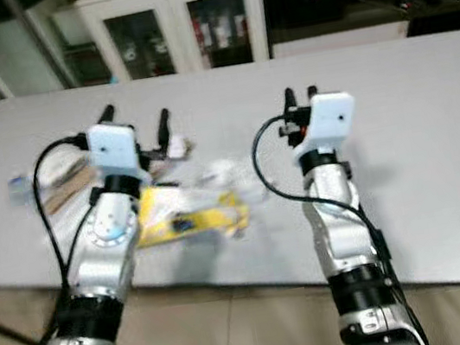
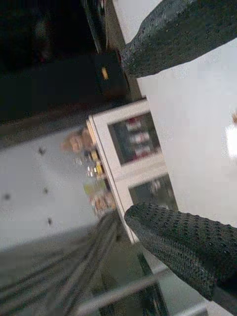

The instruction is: Picking trash to rubbish bin

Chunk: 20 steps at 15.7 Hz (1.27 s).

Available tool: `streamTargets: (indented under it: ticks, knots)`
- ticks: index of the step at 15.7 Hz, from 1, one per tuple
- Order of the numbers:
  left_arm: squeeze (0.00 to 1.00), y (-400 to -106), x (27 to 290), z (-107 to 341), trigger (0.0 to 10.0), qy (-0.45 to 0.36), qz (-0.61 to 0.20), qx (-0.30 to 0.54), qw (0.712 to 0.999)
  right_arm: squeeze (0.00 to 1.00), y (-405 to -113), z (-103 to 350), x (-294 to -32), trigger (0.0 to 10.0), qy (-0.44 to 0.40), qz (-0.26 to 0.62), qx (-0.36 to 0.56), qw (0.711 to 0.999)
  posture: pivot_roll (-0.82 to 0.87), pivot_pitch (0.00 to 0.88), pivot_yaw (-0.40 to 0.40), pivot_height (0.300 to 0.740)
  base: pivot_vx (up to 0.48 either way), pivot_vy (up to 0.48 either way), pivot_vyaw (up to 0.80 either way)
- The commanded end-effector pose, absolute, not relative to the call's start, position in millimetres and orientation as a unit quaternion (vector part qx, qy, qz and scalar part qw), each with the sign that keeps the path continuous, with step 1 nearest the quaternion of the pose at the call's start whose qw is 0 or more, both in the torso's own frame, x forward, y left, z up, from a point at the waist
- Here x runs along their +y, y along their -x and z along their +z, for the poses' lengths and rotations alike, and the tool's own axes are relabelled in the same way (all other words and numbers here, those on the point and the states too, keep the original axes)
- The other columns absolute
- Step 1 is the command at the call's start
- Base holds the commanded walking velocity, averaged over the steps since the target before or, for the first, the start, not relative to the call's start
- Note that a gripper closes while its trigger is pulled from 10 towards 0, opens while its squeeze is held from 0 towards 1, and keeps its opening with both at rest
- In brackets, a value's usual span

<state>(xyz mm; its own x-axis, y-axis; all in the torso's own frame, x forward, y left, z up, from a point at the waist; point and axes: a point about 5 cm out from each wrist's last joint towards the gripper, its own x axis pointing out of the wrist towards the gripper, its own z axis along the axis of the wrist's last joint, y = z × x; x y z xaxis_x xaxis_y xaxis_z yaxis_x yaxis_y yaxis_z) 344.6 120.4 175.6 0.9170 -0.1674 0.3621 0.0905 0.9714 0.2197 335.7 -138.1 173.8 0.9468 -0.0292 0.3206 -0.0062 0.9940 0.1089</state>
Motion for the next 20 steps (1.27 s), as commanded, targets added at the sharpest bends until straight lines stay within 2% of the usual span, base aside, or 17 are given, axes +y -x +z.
streamTargets:
  ticks: [1, 17, 20]
  knots:
    - [0.00, -344.3, 117.8, 180.7, 10.0, -0.099, -0.073, -0.205, 0.971, 0.00, -336.2, 174.6, -140.8, 10.0, -0.056, -0.009, -0.163, 0.985, 0.00, 0.010, 0.101, 0.740, 0.000, 0.000, 0.00]
    - [0.00, -343.7, 114.3, 173.9, 10.0, -0.110, -0.095, -0.178, 0.973, 0.00, -335.7, 171.7, -139.4, 10.0, -0.052, -0.005, -0.154, 0.987, 0.00, 0.021, 0.101, 0.740, 0.000, 0.000, 0.00]
    - [0.00, -346.3, 115.8, 172.5, 10.0, -0.134, -0.107, -0.164, 0.972, 0.00, -336.3, 170.8, -138.7, 10.0, -0.051, -0.004, -0.151, 0.987, 0.00, 0.023, 0.101, 0.740, 0.000, 0.000, 0.00]
